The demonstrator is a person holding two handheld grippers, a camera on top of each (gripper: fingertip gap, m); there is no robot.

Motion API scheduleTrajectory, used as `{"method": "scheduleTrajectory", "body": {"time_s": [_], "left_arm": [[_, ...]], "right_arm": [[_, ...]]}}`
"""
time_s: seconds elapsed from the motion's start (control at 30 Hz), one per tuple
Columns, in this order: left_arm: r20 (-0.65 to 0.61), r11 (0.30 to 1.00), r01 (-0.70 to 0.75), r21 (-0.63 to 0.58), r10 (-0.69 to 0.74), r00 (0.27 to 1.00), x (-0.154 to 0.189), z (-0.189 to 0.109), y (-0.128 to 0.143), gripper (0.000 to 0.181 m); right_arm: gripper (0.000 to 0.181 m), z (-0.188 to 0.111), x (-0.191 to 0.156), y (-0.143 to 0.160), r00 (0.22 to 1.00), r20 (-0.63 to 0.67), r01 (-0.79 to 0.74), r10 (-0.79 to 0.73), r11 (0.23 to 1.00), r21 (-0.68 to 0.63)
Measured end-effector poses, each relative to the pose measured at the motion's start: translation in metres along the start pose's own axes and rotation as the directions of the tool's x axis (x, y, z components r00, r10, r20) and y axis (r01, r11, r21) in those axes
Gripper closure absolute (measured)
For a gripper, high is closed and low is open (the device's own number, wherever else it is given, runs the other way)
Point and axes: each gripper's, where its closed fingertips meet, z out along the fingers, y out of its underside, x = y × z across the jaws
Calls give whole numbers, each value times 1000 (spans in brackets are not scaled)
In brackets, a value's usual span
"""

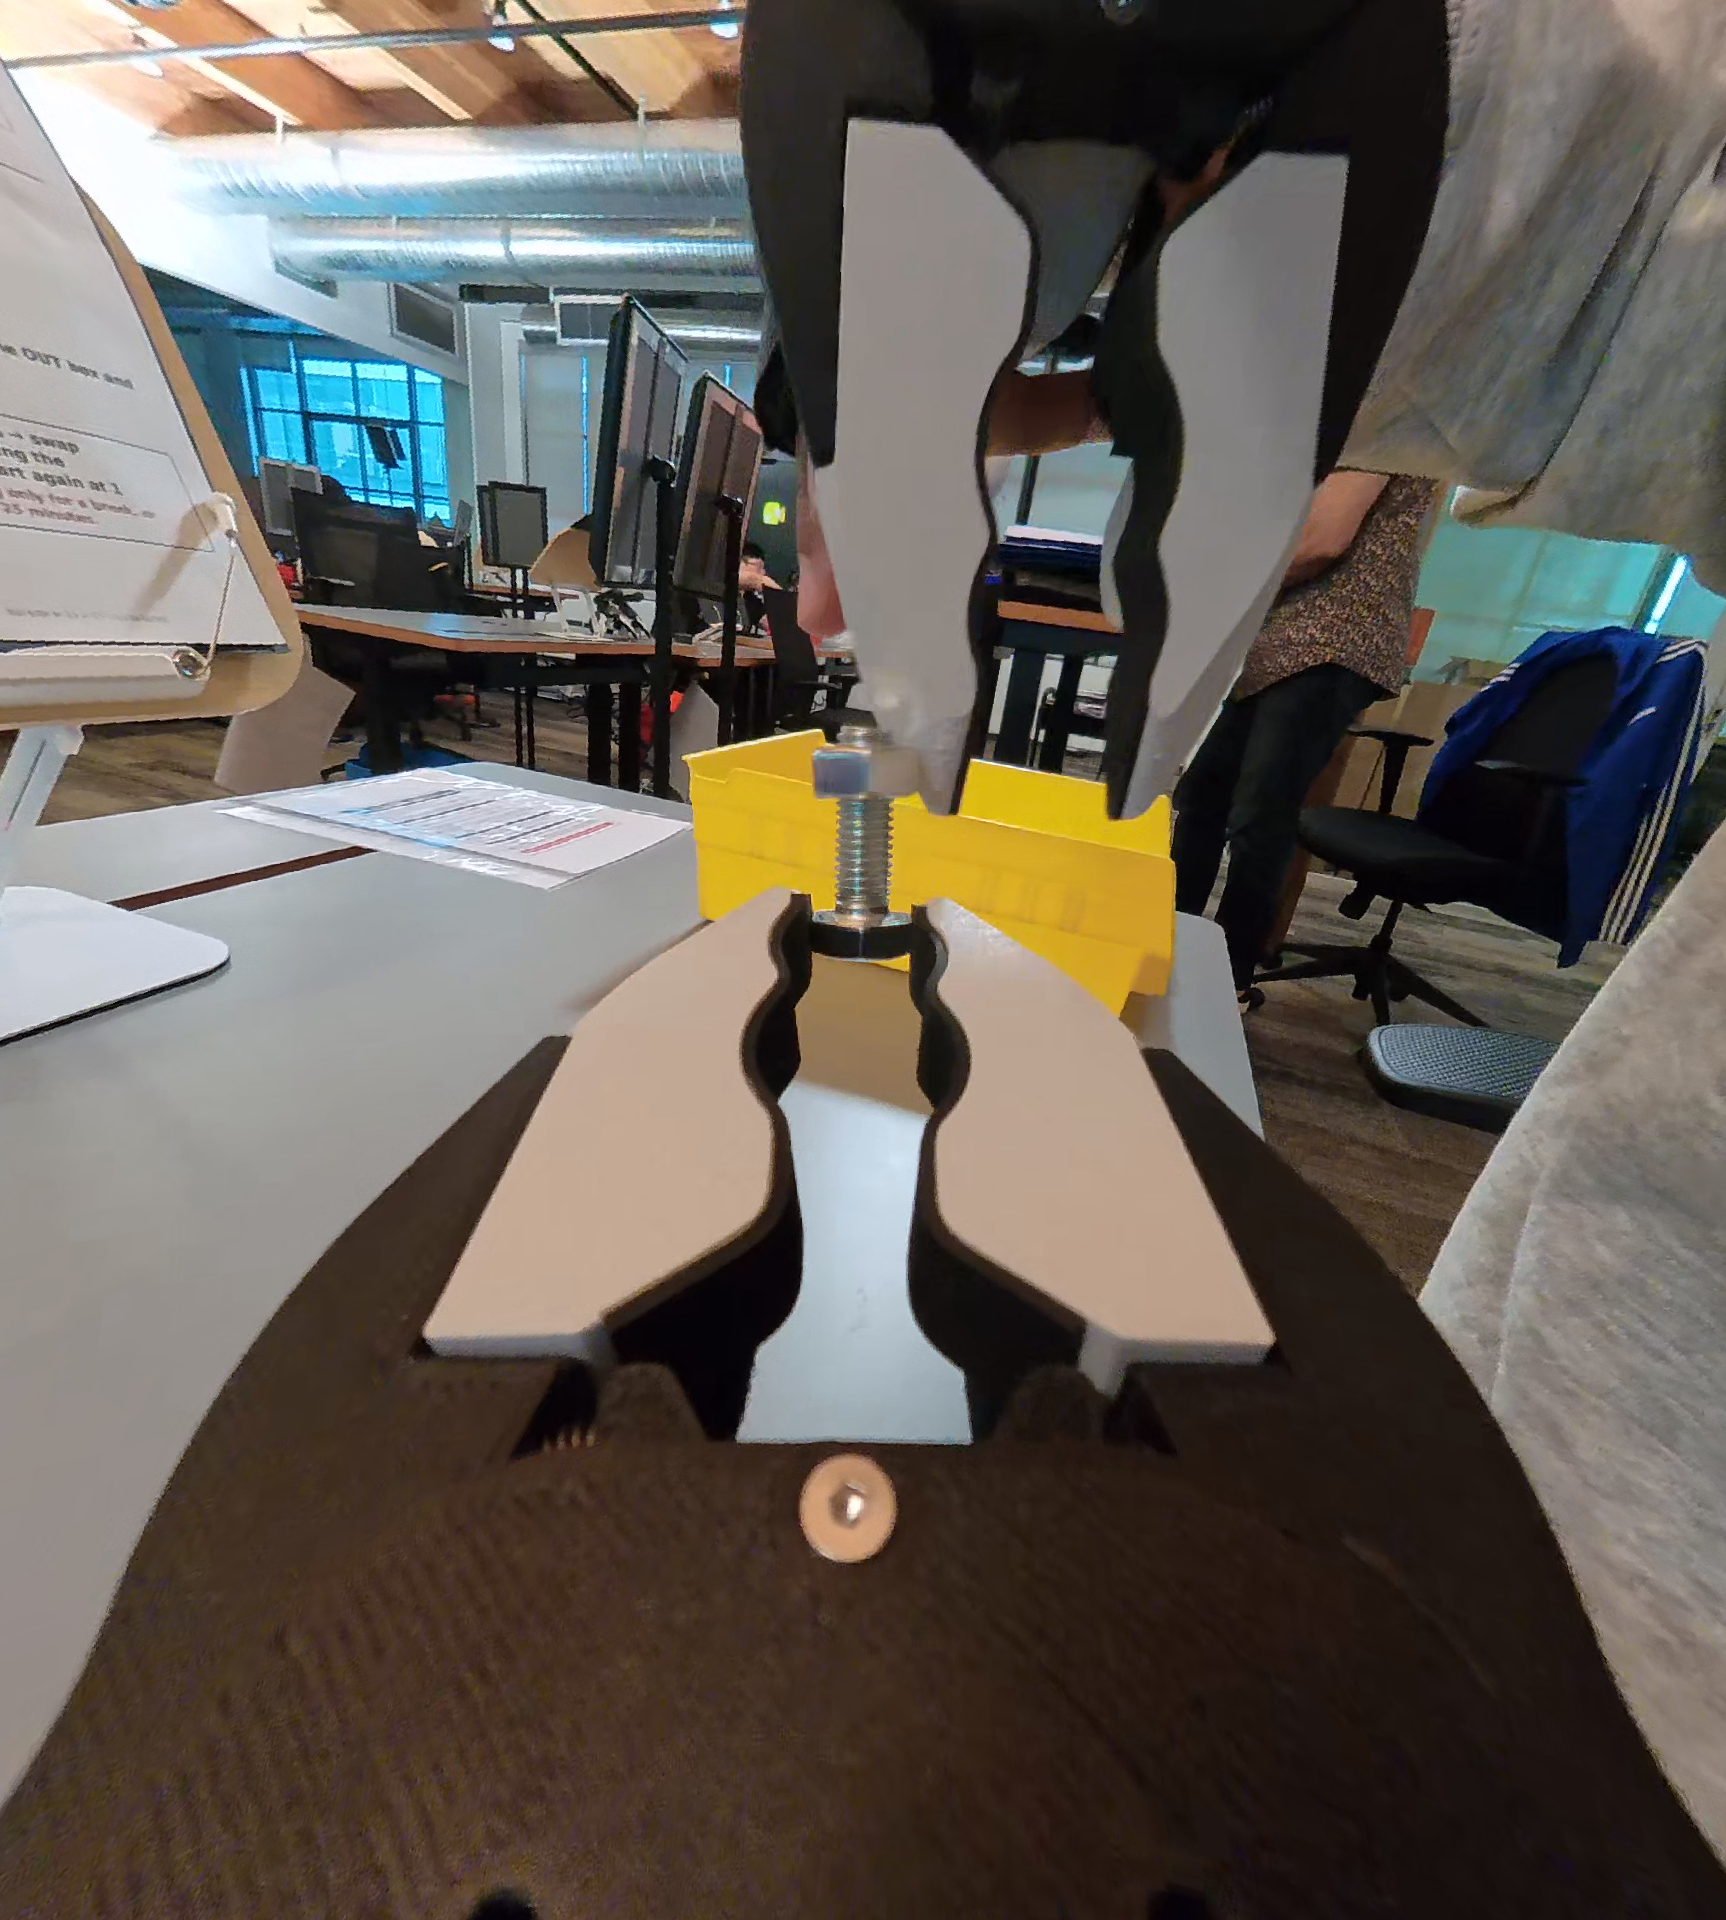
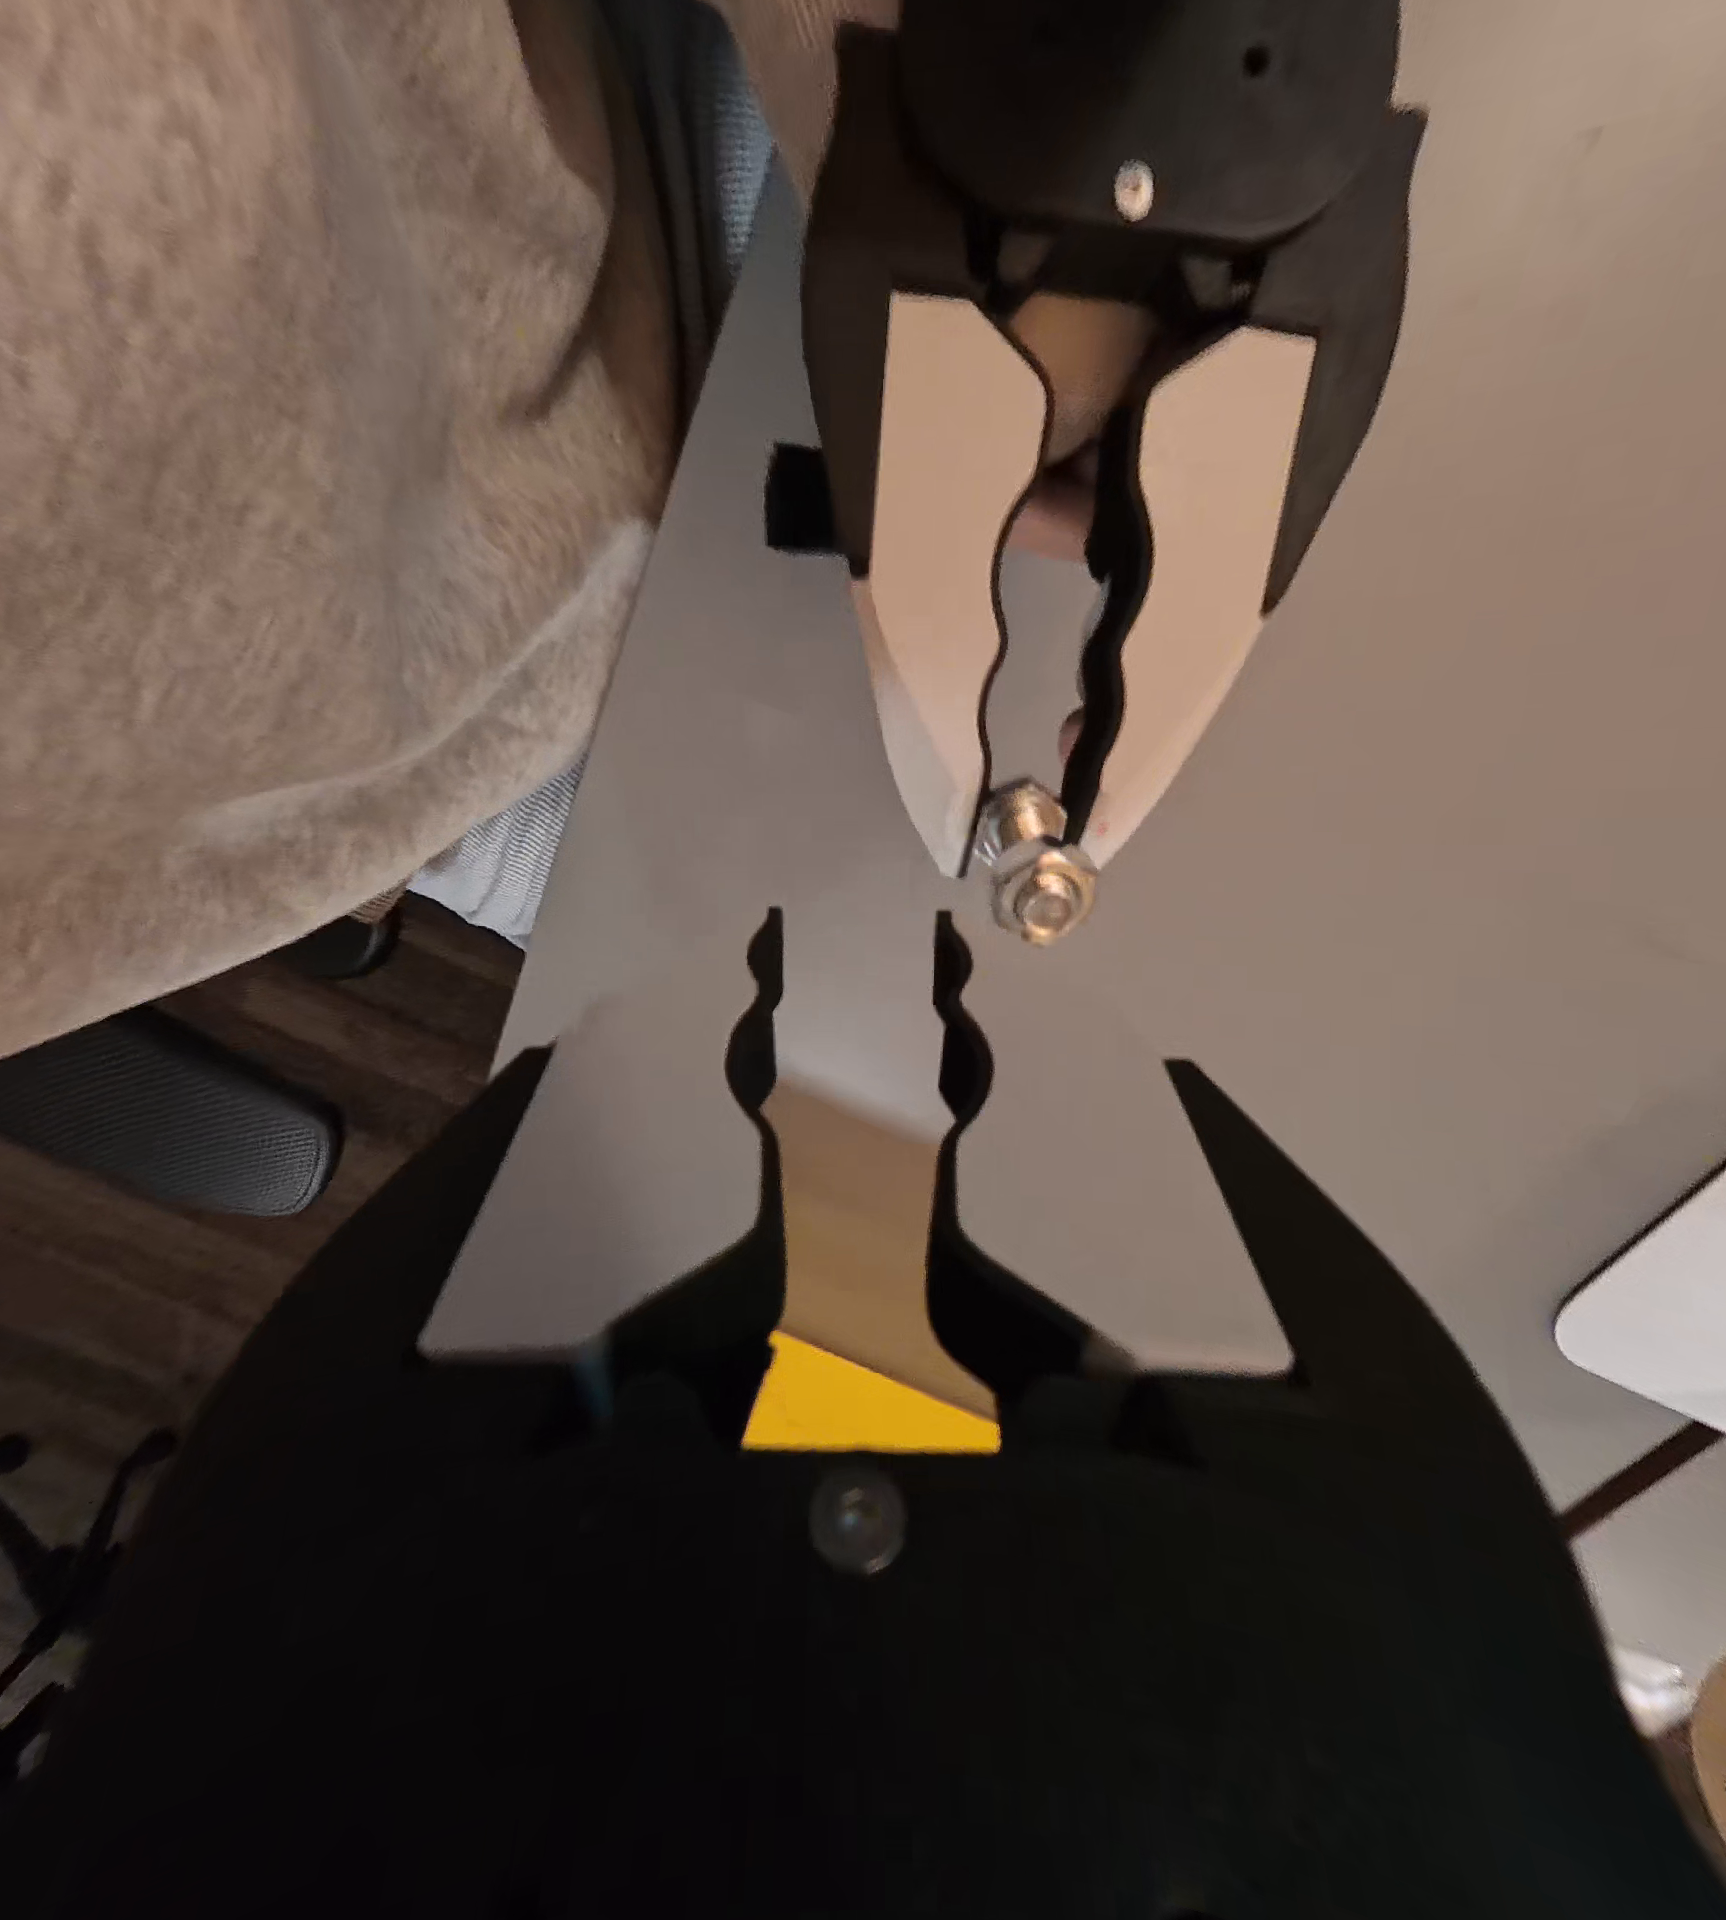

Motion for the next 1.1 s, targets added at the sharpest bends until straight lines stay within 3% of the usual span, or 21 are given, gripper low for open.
{"method": "scheduleTrajectory", "body": {"time_s": [0.13,0.4,0.57,0.67,0.73,0.93,1.1], "left_arm": [[4,1000,-5,-4,5,1000,-1,0,1,163],[-2,1000,-4,-4,4,1000,-1,-1,1,163],[-21,1000,-17,9,18,1000,7,2,-1,163],[0,1000,-20,-1,20,1000,2,0,0,162],[13,1000,-11,1,11,1000,-1,0,0,162],[-3,1000,-14,-7,14,1000,3,1,2,162],[-12,1000,-6,24,7,1000,4,0,-4,163]], "right_arm": [[151,-6,3,-15,1000,-20,17,-15,997,77],[146,-9,6,-19,999,-48,25,-20,995,93],[140,-2,16,-3,994,-107,23,-25,1000,-13],[143,2,12,11,998,-70,-2,-3,998,-67],[153,2,4,9,1000,-24,-18,16,999,-49],[148,-7,3,-16,999,-47,17,-14,997,72],[139,-3,17,8,994,-112,-7,2,999,-47]]}}
